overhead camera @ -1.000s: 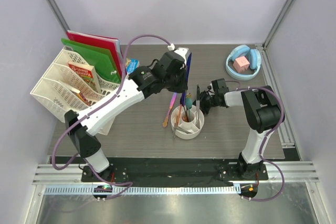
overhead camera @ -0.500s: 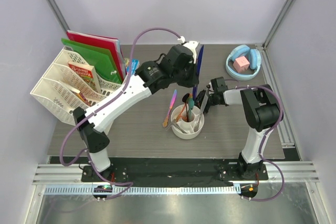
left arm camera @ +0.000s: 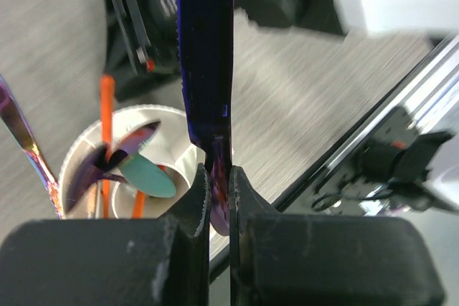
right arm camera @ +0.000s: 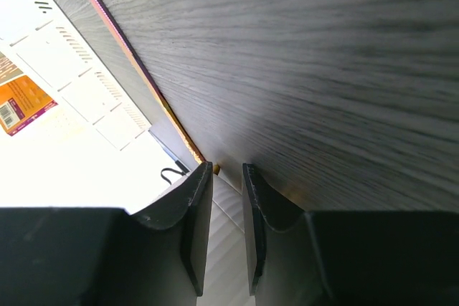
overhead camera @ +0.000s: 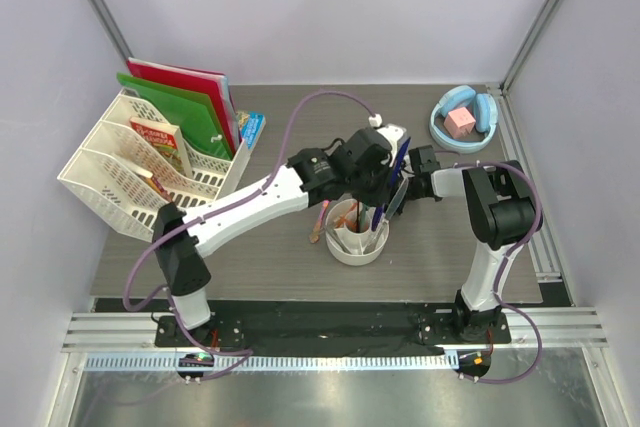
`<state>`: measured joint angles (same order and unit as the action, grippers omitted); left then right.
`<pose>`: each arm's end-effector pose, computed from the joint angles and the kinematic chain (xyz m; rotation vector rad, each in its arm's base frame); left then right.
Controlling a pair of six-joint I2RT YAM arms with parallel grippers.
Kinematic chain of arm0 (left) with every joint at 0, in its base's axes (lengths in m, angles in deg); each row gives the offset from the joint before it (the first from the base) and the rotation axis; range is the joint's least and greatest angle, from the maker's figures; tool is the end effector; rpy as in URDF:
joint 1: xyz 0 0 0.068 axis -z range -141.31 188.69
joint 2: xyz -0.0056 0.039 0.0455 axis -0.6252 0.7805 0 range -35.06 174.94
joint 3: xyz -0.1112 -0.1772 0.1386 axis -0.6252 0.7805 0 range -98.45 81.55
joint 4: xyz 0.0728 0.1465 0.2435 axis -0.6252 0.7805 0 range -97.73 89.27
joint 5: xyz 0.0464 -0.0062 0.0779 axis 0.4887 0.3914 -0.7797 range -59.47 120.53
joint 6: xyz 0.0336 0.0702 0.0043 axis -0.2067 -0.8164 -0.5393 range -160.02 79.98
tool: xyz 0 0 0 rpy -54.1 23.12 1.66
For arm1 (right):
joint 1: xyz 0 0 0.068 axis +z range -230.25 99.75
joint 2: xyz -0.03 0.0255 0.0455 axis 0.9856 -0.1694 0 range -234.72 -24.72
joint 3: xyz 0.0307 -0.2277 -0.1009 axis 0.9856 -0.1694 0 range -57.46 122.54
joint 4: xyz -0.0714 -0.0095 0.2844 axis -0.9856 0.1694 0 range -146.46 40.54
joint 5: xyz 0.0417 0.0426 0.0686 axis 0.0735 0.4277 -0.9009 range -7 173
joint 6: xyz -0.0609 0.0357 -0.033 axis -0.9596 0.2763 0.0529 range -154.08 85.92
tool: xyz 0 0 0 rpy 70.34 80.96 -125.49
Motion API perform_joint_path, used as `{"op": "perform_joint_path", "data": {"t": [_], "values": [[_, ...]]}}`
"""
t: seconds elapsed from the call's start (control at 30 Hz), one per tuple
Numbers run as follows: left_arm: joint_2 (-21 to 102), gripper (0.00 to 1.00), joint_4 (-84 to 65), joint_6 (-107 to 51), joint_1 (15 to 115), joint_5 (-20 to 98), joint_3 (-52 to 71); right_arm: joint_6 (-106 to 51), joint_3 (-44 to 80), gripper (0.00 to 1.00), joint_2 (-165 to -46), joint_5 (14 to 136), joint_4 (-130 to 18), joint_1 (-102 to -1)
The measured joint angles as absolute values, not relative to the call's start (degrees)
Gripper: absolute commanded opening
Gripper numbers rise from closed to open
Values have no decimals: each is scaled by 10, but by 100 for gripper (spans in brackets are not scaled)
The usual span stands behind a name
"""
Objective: Sort the eating utensils into containers
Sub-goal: Place the knife in the storage box.
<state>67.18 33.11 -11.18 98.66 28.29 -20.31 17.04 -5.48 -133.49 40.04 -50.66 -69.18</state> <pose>0.2306 -0.3934 0.3149 0.6256 2.3256 -0.7304 0.3417 0.1130 0.0326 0.7141 2.7528 1.3107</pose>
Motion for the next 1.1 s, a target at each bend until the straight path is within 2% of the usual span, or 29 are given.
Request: {"op": "perform_joint_path", "data": {"t": [0.47,1.1], "values": [[632,0,202,-157,1028,269,-2,126,-54,29,-1320,400,-441,-713],[618,0,125,-199,1039,247,40,87,-79,29,-1291,407,-387,-729]]}}
